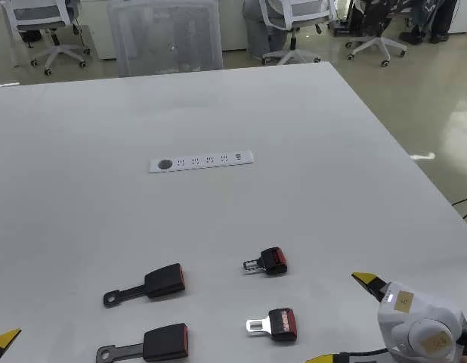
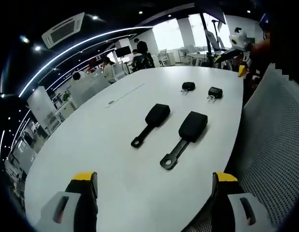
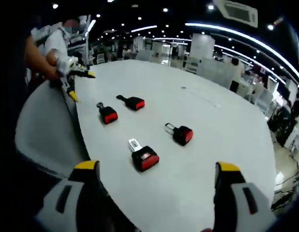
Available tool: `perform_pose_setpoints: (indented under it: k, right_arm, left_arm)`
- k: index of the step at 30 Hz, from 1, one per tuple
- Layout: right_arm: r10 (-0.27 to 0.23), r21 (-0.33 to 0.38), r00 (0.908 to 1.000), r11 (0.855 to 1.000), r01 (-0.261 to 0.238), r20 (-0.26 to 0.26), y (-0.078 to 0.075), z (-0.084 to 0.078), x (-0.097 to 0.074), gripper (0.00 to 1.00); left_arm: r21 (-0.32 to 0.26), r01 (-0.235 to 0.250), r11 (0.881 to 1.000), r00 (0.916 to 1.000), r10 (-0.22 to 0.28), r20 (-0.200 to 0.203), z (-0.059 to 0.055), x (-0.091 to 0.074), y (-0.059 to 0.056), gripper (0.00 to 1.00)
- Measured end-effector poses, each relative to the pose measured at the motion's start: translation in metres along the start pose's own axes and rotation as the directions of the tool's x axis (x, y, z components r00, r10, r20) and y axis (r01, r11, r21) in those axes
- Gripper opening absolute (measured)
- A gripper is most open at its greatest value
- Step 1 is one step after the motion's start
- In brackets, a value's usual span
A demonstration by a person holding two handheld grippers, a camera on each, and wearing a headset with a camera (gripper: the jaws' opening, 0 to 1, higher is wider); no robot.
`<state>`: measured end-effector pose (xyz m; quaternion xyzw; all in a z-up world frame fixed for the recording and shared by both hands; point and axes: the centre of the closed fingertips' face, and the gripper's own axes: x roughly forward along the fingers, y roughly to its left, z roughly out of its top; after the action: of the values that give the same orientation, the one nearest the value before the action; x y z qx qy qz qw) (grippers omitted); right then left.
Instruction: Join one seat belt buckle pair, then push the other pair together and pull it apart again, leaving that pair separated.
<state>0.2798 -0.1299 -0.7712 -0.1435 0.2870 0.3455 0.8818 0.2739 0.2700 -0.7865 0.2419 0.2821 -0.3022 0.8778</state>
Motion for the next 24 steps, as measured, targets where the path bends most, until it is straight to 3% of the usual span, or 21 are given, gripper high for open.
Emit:
perform_pose_setpoints:
  k: [12,24]
  right_arm:
    - [0.006,0.010,1.0000,1.000,-0.006,-0.007,0.007,0.001,0.001,1.00]
    - [-0.019,-0.028,0.9997,0.999,0.019,0.014,-0.005,0.013,0.000,1.00]
  left_arm:
    - [-0.013,-0.013,1.000,0.9997,0.014,0.020,0.003,0.000,0.003,1.00]
    - [-0.016,-0.029,0.999,0.9993,0.030,0.024,0.005,-0.002,0.007,1.00]
